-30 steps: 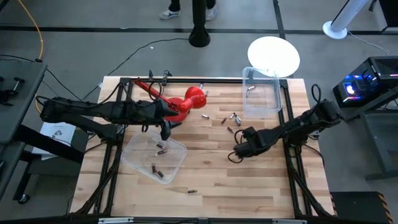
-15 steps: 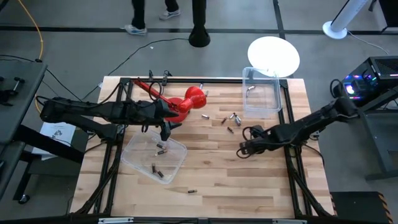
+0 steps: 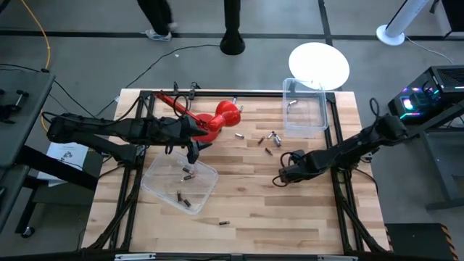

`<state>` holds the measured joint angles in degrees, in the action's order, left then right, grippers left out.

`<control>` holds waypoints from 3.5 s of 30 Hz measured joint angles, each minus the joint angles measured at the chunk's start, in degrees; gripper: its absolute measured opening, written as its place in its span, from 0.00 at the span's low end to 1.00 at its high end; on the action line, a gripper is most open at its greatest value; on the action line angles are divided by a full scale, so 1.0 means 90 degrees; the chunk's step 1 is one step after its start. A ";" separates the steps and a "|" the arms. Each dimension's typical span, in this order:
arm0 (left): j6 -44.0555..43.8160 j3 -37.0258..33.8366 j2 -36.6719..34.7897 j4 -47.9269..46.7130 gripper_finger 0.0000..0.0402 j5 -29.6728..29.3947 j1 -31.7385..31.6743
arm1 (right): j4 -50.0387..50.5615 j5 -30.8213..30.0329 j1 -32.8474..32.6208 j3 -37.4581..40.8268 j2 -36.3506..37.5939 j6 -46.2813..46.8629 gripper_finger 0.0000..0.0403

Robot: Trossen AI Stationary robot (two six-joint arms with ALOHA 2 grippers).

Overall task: Sort batteries
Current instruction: Put the black battery into the bottom transparent bin

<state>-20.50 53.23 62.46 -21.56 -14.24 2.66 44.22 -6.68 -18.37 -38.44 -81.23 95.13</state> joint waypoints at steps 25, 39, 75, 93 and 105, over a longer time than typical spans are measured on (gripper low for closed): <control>0.0625 0.0005 -0.0107 -0.0008 0.55 -0.0394 -0.0001 | -0.4132 -0.0420 0.0787 -0.2518 -0.0550 -0.5331 0.05; 0.0807 0.0109 -0.0821 -0.0409 0.55 -0.0414 0.0000 | -0.3339 0.1200 0.1080 -0.7333 -0.4299 -0.8200 0.41; -0.0060 -0.1496 -0.1782 0.2092 0.55 -0.0885 0.0284 | -0.0371 0.0275 0.3133 -0.2305 -0.2277 -0.7606 0.51; 0.0227 -0.1483 -0.2016 0.2086 0.55 -0.0991 0.0294 | -0.0130 0.1742 0.1519 -0.3956 -0.2040 -0.8192 0.06; 0.1461 -0.1481 -0.2364 0.2087 0.55 -0.0873 0.0165 | -0.2634 0.1497 0.1241 -0.6686 -0.3077 -0.7845 0.05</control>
<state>-7.35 39.90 41.18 -2.78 -22.10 4.14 20.51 6.79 -7.20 -98.61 -108.92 24.53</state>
